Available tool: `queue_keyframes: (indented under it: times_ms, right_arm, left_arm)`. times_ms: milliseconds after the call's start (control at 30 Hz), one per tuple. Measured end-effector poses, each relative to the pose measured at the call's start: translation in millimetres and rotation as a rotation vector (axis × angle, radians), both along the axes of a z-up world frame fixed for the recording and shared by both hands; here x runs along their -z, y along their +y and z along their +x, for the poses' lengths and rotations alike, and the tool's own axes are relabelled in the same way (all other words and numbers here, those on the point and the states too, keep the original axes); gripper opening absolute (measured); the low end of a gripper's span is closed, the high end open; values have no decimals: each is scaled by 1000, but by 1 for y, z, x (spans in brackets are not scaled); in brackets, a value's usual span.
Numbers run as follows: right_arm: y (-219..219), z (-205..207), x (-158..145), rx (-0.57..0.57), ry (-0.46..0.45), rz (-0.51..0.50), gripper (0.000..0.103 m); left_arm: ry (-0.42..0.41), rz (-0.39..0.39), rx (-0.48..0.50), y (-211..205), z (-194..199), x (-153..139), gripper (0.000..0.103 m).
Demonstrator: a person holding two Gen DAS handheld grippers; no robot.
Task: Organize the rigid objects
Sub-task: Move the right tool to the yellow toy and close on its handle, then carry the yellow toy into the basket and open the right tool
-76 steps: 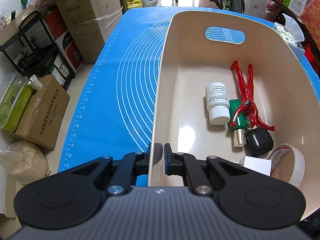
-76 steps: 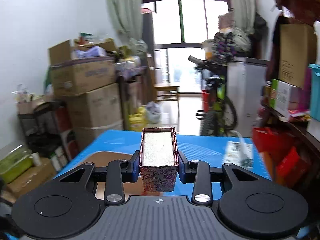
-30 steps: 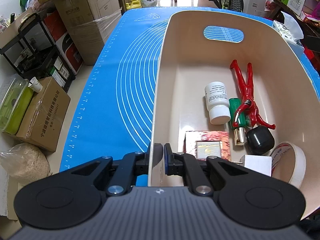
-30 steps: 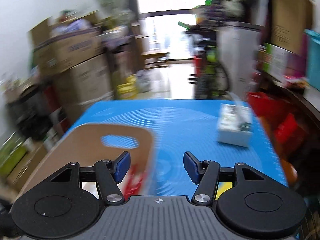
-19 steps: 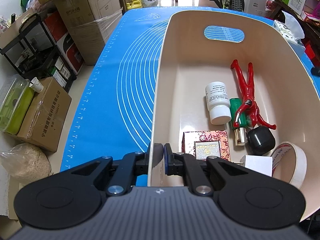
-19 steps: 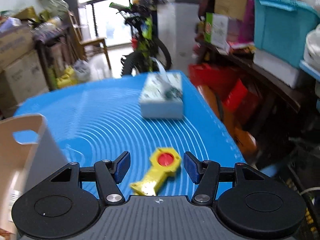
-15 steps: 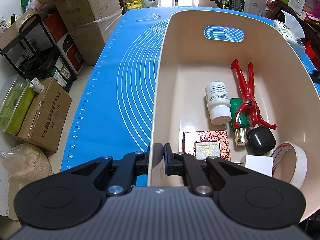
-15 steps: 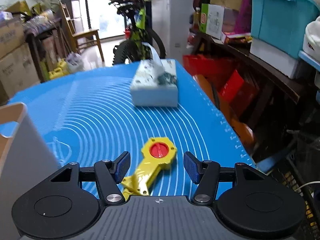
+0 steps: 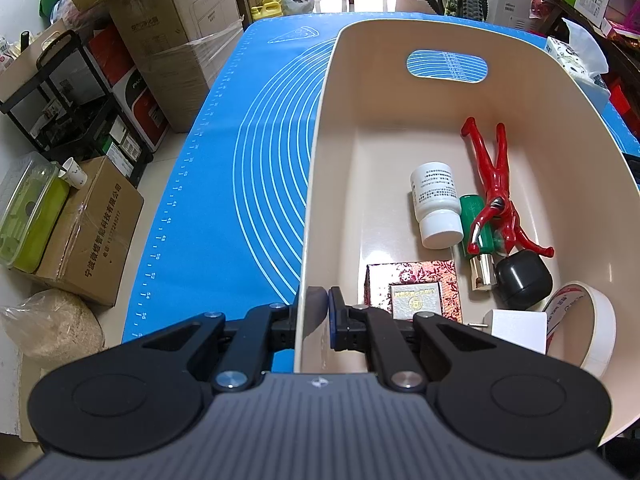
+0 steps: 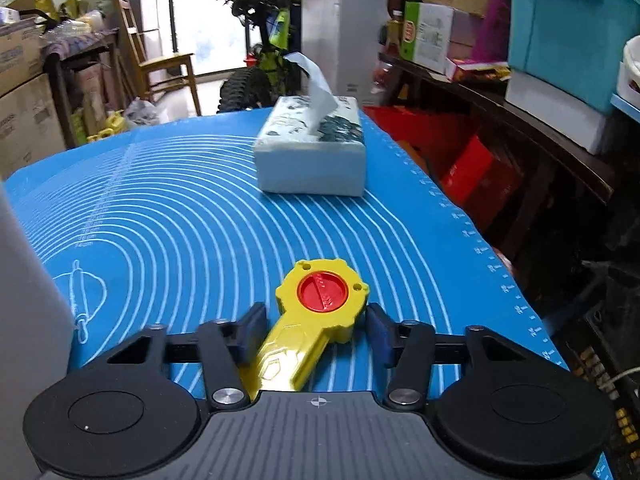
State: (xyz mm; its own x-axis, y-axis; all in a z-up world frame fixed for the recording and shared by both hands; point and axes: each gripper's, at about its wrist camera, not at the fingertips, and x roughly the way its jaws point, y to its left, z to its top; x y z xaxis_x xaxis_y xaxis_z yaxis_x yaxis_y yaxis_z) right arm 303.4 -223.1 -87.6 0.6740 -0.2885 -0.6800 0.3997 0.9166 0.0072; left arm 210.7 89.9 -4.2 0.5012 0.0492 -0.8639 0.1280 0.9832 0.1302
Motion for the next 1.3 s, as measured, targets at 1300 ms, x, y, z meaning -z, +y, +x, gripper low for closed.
queue_keyframes:
  times_ms: [1300]
  right_arm:
    - [81, -94, -159, -354, -429, 18, 49]
  left_arm:
    - [1, -9, -9, -1, -1, 1, 11]
